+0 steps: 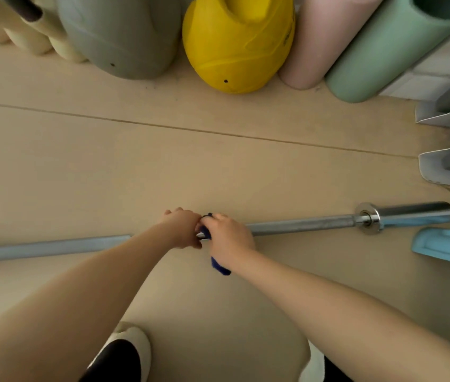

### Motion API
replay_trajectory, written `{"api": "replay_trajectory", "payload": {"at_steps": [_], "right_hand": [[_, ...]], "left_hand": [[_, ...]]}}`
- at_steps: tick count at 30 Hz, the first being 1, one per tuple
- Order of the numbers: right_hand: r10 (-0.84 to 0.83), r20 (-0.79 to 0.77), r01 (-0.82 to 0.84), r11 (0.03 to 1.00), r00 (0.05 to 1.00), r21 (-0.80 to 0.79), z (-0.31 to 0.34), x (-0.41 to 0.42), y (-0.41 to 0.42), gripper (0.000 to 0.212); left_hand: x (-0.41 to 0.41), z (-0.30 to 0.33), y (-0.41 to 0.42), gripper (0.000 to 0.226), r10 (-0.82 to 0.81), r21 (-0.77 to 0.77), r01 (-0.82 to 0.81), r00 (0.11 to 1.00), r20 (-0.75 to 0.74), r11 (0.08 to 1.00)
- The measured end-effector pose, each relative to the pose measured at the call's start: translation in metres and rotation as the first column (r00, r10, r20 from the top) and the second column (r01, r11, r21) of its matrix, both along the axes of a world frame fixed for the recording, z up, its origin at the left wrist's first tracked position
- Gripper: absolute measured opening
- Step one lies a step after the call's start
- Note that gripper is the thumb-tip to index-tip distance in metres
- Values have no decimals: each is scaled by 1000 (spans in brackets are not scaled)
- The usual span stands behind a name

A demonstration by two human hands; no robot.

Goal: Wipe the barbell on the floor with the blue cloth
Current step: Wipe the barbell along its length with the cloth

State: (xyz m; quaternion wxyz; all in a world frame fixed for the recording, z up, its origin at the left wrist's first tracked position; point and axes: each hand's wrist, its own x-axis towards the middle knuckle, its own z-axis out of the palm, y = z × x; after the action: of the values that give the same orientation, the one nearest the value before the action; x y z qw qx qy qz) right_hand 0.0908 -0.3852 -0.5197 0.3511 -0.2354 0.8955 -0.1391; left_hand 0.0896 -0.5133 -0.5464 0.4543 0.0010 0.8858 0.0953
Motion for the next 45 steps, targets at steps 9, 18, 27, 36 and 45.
{"api": "replay_trajectory", "payload": {"at_steps": [9,18,27,36,45], "right_hand": [[88,-135,-34,932,987,361,9,-14,25,29],[112,-97,-87,968,989,234,2,-16,47,37],[-79,-162,105,982,984,158,-10,-12,29,24],[111,-277,0,927,955,374,5,-34,70,50],[135,-224,-92,977,965,191,-9,-39,31,61]], "left_hand": [[17,-3,-4,55,145,101,-130,975,-168,986],[21,-2,0,47,174,75,-160,955,-239,984],[18,-2,0,36,172,65,-160,930,-326,985],[13,-4,-3,16,241,69,-235,872,-426,970],[1,0,17,35,-12,-68,-40,772,-635,997]]}}
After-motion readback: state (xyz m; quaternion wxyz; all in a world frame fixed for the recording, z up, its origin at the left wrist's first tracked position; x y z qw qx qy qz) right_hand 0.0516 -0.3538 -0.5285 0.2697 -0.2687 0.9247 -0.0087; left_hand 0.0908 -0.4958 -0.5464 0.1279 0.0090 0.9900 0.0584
